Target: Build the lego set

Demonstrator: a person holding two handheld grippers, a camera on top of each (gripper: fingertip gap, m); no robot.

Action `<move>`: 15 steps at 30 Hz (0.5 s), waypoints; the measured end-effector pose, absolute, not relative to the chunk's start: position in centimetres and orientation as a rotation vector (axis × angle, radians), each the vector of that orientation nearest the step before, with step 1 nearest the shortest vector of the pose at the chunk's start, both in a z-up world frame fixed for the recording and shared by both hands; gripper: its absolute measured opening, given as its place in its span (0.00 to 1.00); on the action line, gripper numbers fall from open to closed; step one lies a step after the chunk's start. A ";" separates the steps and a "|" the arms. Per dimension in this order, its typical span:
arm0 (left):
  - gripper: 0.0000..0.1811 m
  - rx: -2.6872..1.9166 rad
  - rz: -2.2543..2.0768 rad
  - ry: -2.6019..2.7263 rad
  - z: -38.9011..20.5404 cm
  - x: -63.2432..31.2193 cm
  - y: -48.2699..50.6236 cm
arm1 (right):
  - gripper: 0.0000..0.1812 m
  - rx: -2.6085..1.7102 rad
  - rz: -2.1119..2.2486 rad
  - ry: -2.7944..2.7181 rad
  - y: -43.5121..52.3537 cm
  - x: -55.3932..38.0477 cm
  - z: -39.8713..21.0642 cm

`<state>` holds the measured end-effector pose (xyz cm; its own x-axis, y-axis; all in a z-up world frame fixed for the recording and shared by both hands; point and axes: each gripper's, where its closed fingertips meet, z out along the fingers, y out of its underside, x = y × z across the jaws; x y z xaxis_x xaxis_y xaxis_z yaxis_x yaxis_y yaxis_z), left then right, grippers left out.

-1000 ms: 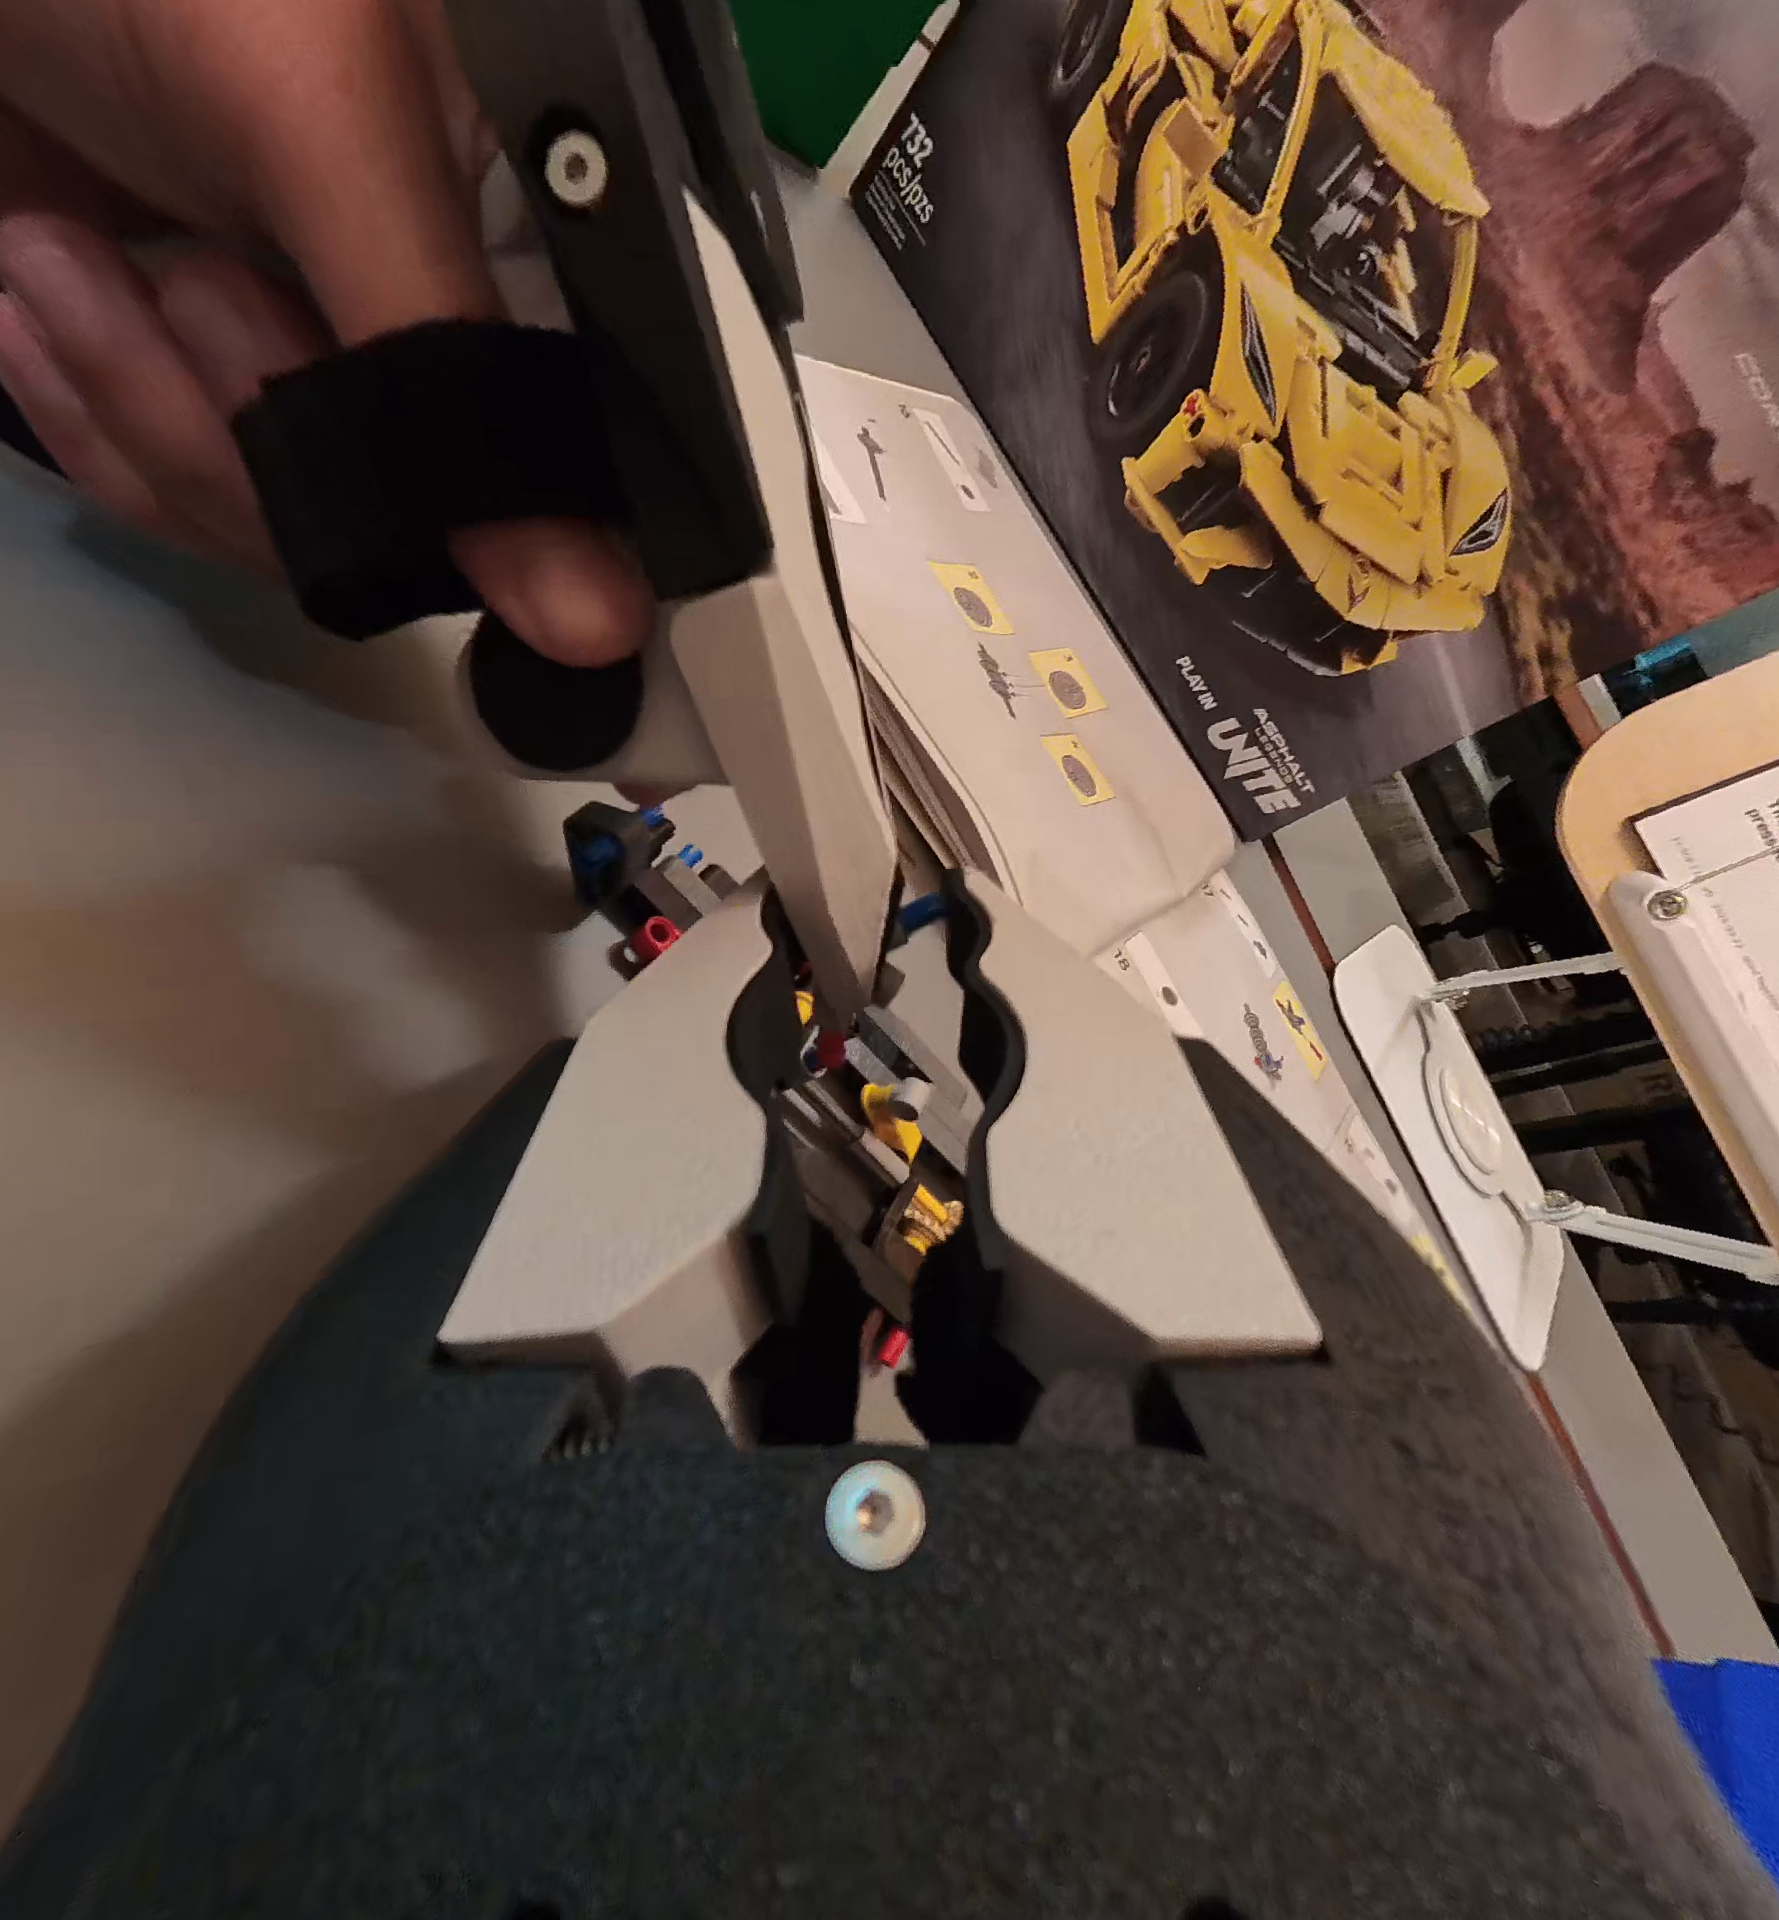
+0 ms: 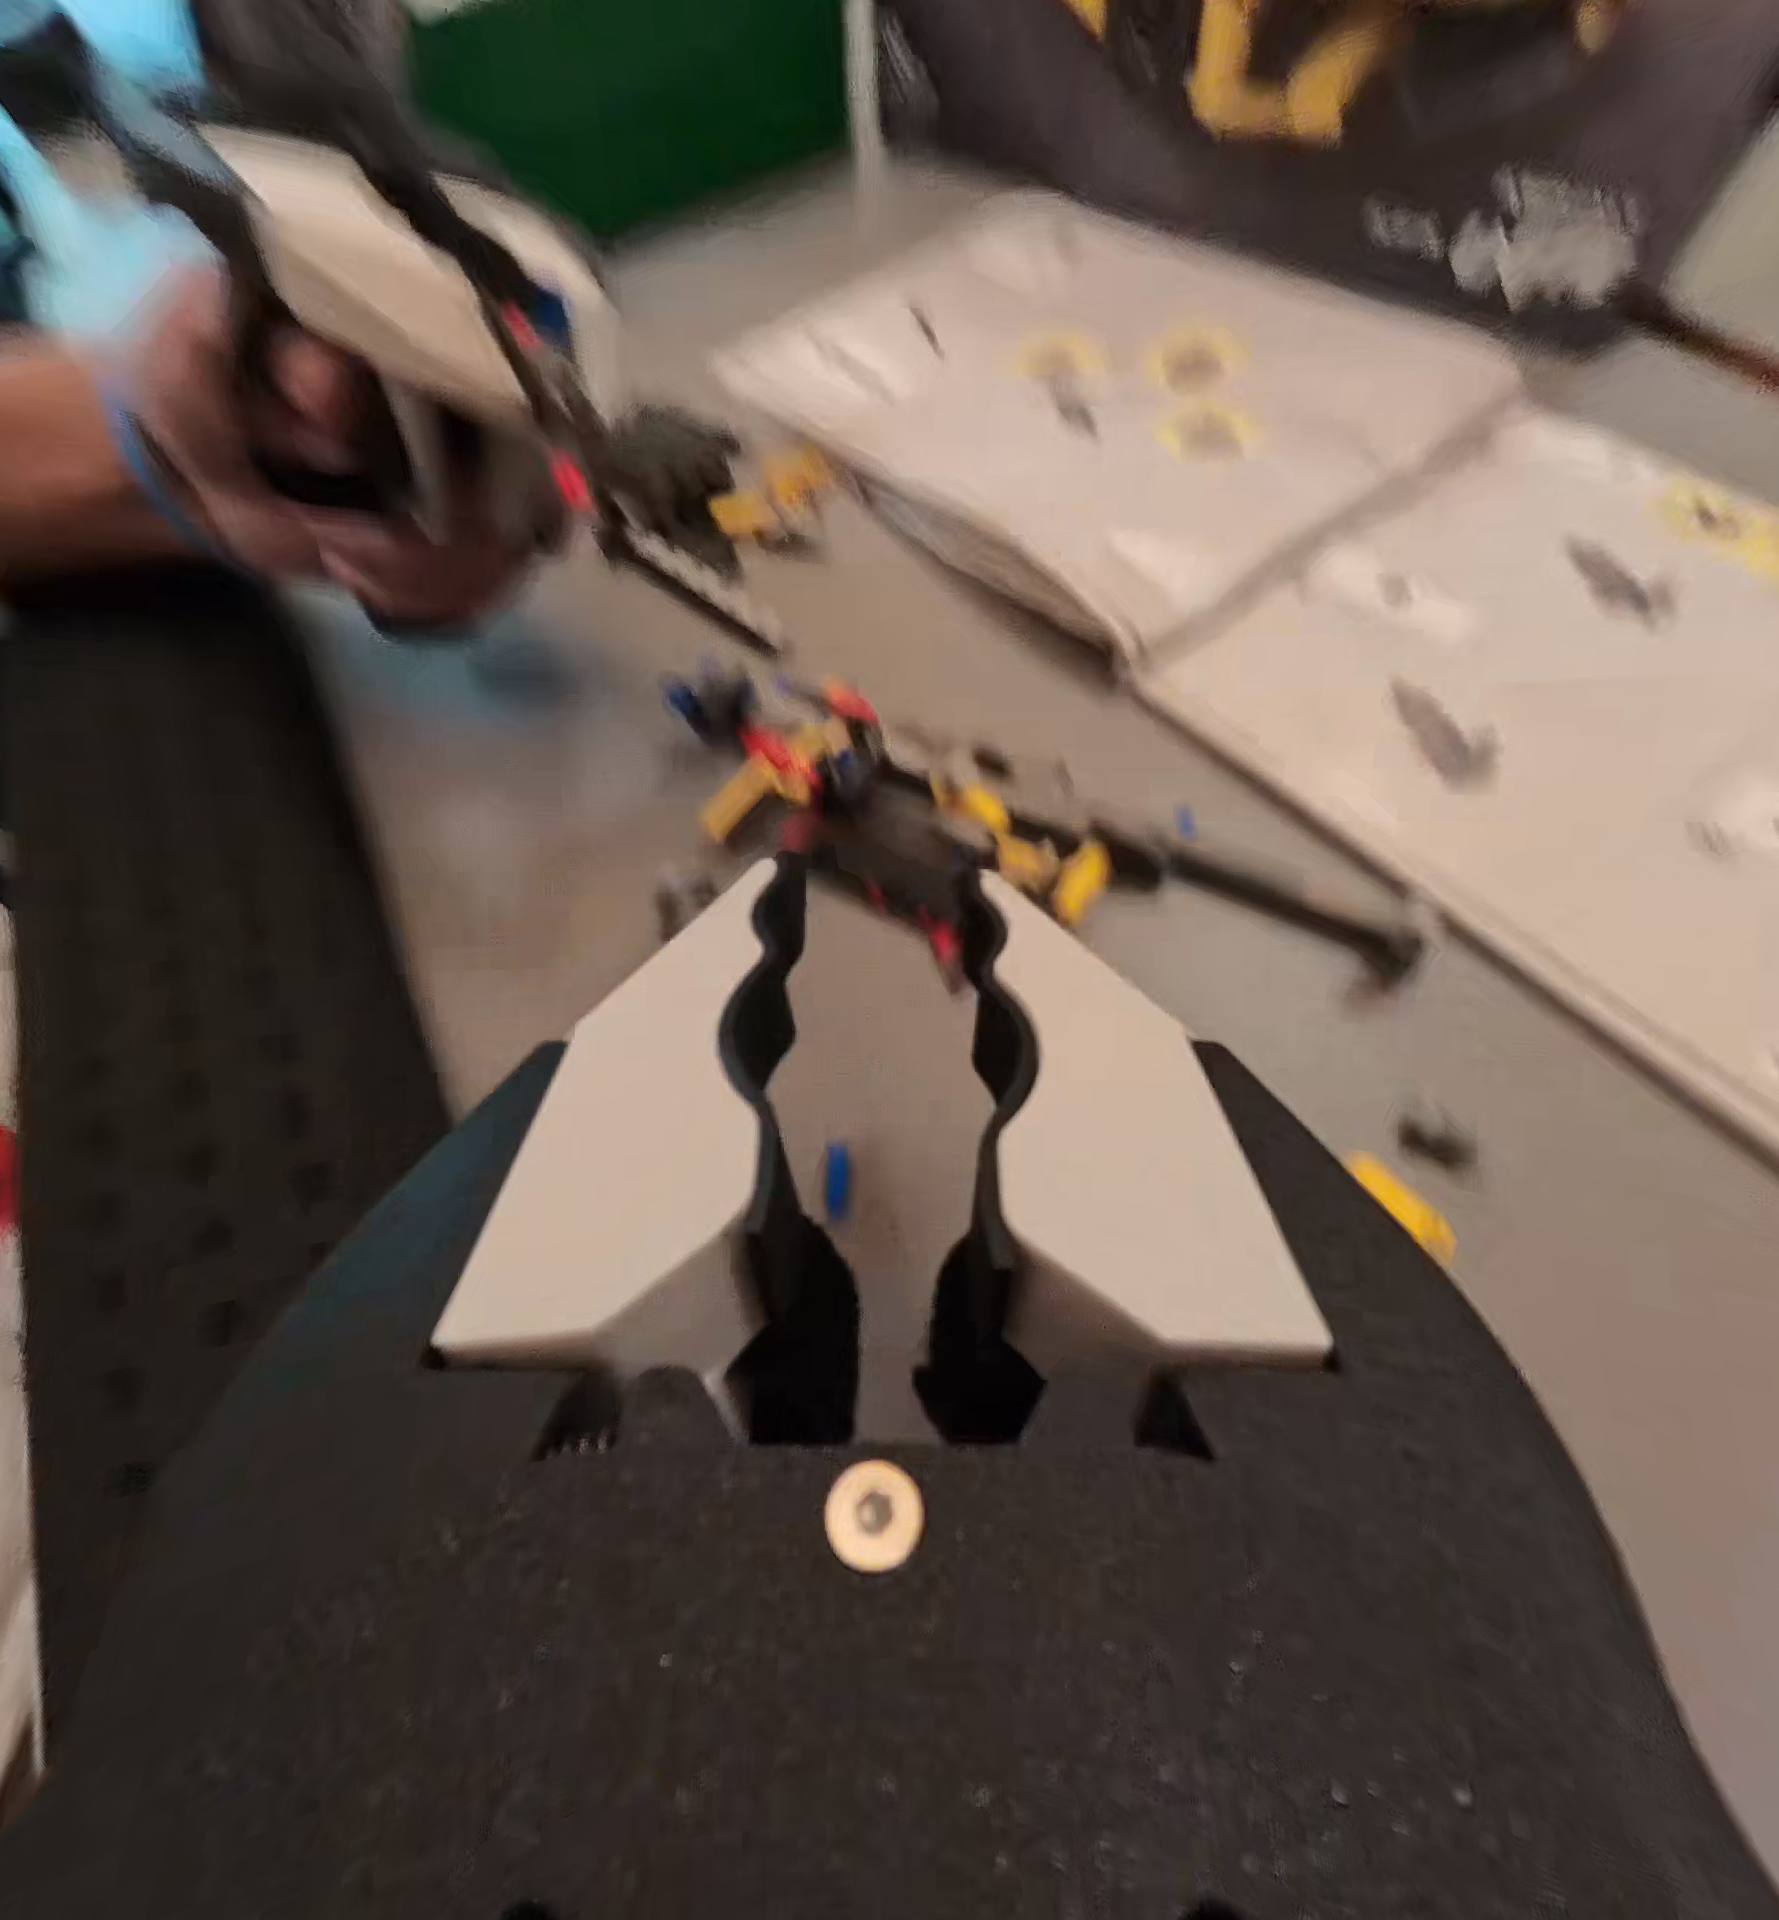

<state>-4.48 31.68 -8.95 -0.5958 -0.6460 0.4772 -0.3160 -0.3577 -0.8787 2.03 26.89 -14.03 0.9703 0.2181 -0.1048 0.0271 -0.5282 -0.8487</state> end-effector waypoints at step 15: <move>0.04 -1.202 -1.724 1.886 -12.5 -4.2 28.8 | 0.06 -2.449 0.033 -0.342 22.2 1.2 -21.1</move>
<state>-4.25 28.77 -12.46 -0.5966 -0.7452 0.2980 -0.3636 -0.0801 -0.9281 1.17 22.24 -21.13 0.9655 0.2529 0.0618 0.2361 -0.7507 -0.6170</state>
